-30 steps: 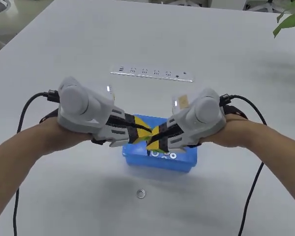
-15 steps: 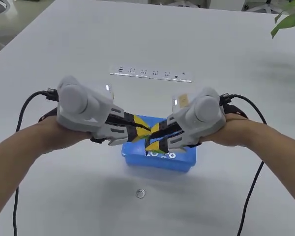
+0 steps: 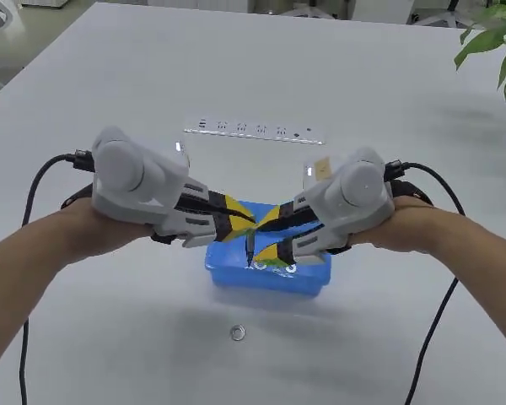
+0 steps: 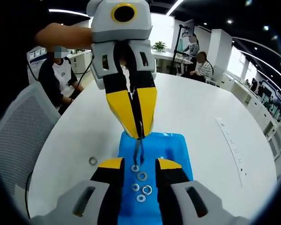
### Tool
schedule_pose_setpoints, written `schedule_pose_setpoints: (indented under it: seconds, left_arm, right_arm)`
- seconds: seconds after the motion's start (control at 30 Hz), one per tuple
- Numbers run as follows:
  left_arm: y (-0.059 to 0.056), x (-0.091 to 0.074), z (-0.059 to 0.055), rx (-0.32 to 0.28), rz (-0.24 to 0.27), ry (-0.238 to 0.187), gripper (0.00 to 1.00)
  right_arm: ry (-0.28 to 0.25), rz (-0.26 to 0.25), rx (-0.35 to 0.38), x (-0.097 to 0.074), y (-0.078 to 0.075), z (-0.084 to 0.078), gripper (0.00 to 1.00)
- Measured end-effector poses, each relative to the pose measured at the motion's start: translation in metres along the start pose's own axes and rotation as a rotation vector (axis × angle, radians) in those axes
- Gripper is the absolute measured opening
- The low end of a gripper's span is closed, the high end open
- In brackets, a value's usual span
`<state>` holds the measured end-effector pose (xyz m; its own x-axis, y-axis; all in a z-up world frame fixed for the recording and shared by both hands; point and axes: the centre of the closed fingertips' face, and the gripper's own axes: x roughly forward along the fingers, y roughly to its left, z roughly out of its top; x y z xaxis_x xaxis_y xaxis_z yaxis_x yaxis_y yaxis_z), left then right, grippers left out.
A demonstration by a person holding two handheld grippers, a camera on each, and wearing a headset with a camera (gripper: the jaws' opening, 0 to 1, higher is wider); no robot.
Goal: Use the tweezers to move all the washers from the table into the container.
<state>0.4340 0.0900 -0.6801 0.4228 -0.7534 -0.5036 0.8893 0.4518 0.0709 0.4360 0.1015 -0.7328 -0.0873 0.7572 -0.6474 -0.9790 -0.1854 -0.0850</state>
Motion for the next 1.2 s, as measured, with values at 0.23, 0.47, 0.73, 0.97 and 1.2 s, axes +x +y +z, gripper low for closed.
schedule_pose_setpoints:
  seconds: [0.23,0.47,0.73,0.97,1.2]
  left_arm:
    - [-0.005,-0.002,0.007,0.005,0.001,0.005,0.06]
    - [-0.006,-0.004,0.015,0.008,0.01,0.002,0.05]
    - [-0.008,-0.008,0.022,0.009,0.018,0.0,0.05]
    - [-0.011,-0.015,0.026,0.006,0.022,-0.003,0.05]
    - [-0.015,-0.024,0.03,0.0,0.027,-0.01,0.05]
  right_arm:
    - [0.003,-0.043,0.036,-0.016,0.001,-0.004,0.33]
    - [0.018,-0.086,0.083,-0.031,0.004,-0.012,0.41]
    - [0.025,-0.133,0.123,-0.049,0.01,-0.02,0.5]
    - [0.023,-0.173,0.152,-0.06,0.013,-0.023,0.56]
    - [0.024,-0.202,0.173,-0.068,0.02,-0.026,0.65]
